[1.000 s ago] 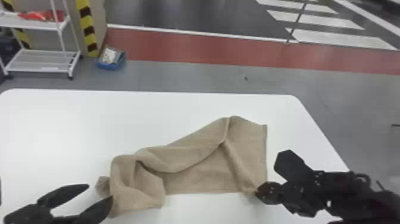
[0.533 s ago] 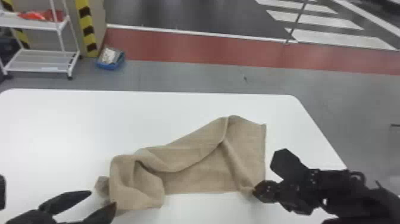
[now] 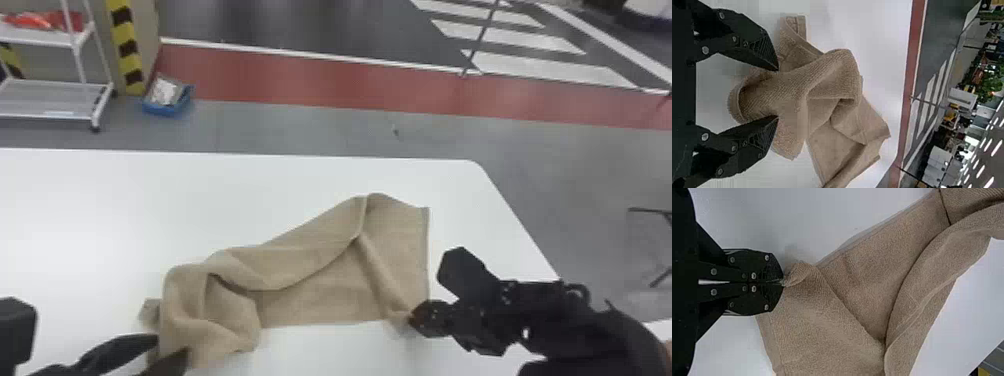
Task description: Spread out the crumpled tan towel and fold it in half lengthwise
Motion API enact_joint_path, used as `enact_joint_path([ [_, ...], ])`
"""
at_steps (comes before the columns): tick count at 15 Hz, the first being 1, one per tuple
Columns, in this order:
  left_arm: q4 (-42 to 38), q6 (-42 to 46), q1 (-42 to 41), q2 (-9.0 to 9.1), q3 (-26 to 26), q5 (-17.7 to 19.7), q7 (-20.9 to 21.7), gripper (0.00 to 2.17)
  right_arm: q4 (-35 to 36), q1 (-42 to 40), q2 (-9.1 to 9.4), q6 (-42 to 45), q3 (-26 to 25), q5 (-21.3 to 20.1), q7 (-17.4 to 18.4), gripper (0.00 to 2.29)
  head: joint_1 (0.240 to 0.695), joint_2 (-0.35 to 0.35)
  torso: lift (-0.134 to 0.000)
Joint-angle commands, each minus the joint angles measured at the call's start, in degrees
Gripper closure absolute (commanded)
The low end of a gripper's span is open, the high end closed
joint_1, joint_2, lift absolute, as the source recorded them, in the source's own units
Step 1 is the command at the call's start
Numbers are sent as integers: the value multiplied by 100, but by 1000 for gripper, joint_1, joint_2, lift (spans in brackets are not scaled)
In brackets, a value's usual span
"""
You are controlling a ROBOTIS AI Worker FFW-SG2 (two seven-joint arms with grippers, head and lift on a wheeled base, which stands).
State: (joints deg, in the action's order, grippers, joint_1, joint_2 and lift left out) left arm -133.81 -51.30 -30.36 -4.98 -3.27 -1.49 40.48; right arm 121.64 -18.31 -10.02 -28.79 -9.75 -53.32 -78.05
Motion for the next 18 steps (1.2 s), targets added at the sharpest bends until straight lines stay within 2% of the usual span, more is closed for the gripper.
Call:
enact_joint_path([
  [1,-14,1,21,-12,2,-62,-145,1760,18,21,0,0,-71,32,-28,1538,695,-248,-124],
  [2,-40,18,21,-12,-16,-53,-304,1946,35,30,0,-18,-106,41,-28,1538,695,-242,-124],
  [4,-58,176,39,-38,-227,-44,-330,1976,44,144,-8,0,-255,85,-28,1538,695,-233,-124],
  [5,-119,159,144,-29,-482,-27,-312,2132,44,328,-35,0,-422,155,-28,1538,695,-229,-124],
  [7,-348,71,364,-12,-1018,61,-277,2132,-26,662,-202,0,-712,437,-28,1538,695,-203,-124],
  [10,-533,-17,768,24,-1475,53,-304,2132,-220,1146,-386,-35,-827,525,-28,1538,695,-158,-124],
  [11,-533,-17,927,32,-1501,0,-365,2132,-228,1155,-413,-35,-809,445,-28,1538,695,-146,-124],
  [14,65,1,1199,-3,-1167,-686,-541,2091,-176,777,-404,0,-589,85,-28,1538,695,-111,-124],
  [15,346,18,1243,-12,-1044,-712,-620,1598,-140,601,-378,17,-528,67,-28,1538,695,-103,-124],
  [16,548,176,1234,-12,-895,-712,-778,707,-97,495,-325,17,-493,67,-28,1538,695,-96,-124],
  [17,654,264,1199,-20,-772,-826,-787,-1,-44,425,-281,35,-484,59,-28,1538,695,-89,-124],
  [18,663,282,1120,-12,-745,-879,-831,-1,-17,390,-272,35,-545,41,-28,1538,695,-88,-124],
])
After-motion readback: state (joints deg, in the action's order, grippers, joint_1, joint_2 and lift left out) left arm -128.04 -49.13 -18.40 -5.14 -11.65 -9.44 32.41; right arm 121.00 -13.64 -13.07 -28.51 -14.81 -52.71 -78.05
